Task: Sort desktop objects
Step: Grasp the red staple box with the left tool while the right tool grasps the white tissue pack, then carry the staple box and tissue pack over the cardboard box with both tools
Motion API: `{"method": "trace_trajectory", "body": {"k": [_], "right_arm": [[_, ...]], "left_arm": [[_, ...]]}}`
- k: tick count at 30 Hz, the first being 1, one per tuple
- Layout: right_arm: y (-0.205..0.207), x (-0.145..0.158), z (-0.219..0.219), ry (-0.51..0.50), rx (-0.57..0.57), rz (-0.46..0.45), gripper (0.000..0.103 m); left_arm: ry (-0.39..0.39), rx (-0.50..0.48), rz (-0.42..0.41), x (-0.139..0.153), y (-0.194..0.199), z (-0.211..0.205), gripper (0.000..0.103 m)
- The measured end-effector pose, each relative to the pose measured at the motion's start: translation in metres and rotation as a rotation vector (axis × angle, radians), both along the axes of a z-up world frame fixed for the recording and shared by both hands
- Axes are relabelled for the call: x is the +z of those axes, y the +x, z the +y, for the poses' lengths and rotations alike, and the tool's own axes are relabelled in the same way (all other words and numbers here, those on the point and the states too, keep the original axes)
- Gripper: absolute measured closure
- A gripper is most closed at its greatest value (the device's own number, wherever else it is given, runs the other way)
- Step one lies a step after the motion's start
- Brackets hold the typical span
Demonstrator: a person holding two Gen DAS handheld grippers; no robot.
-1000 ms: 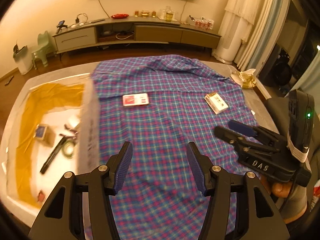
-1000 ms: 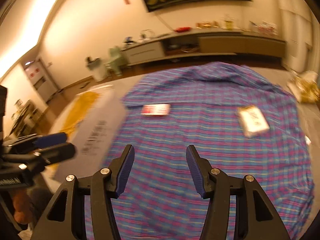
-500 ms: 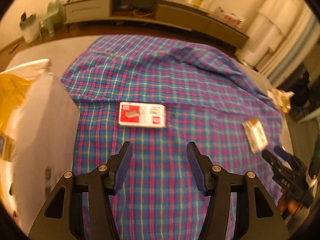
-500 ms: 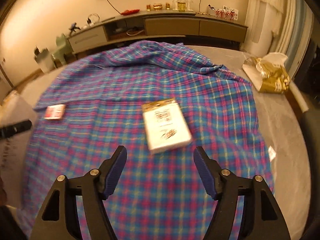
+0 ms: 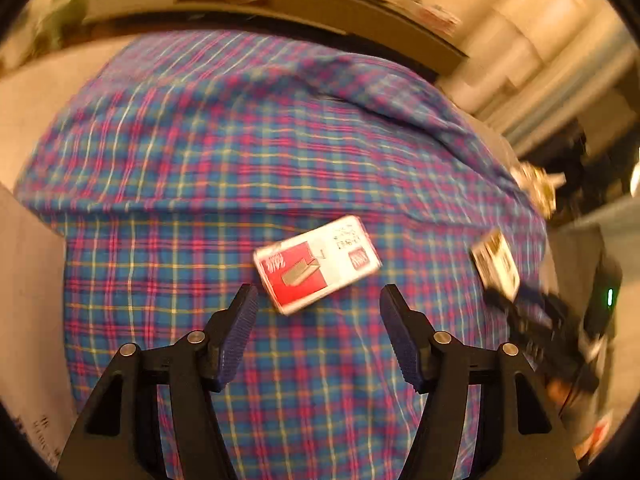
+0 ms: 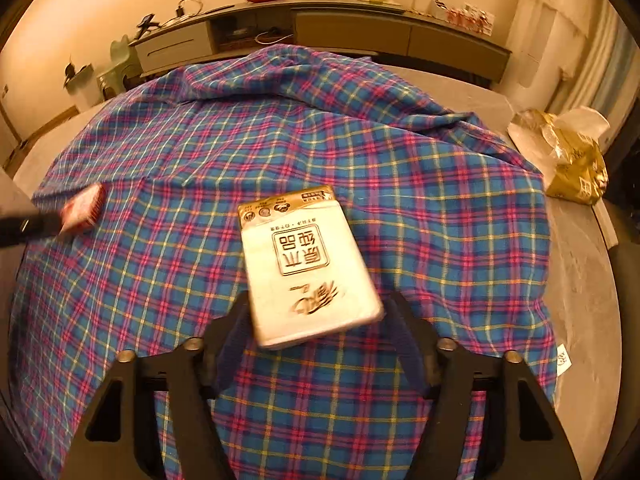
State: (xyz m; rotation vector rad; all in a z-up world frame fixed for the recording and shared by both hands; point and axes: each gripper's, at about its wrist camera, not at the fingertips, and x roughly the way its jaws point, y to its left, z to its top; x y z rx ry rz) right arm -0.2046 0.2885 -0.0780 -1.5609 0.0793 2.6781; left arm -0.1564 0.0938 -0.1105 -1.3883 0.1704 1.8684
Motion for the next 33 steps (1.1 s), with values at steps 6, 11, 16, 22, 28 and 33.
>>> {"method": "trace_trajectory", "body": {"k": [6,11,16,22,28,33], "right_arm": [[0.000,0.000,-0.003,0.015,0.001,0.013,0.041],[-0.002,-0.002,-0.004,0.031,0.009,0.032,0.040],[-0.004,-0.002,-0.003,0.034,0.011,0.040,0.041],[-0.006,0.000,0.003,-0.011,-0.006,0.043,0.045],[-0.006,0.004,0.003,-0.026,-0.007,0.051,0.048],[-0.004,0.011,0.002,-0.035,-0.008,0.064,0.048]], "left_arm": [[-0.120,-0.138,0.203,-0.001,0.019,0.025,0.036],[-0.173,-0.222,0.340,-0.015,0.036,0.047,0.036],[-0.196,-0.183,0.380,-0.021,0.023,0.057,0.033],[-0.164,-0.097,0.280,-0.031,-0.002,0.051,0.031],[-0.103,-0.052,0.223,-0.030,-0.012,0.041,0.034],[-0.054,-0.028,0.161,-0.028,-0.020,0.031,0.086]]}}
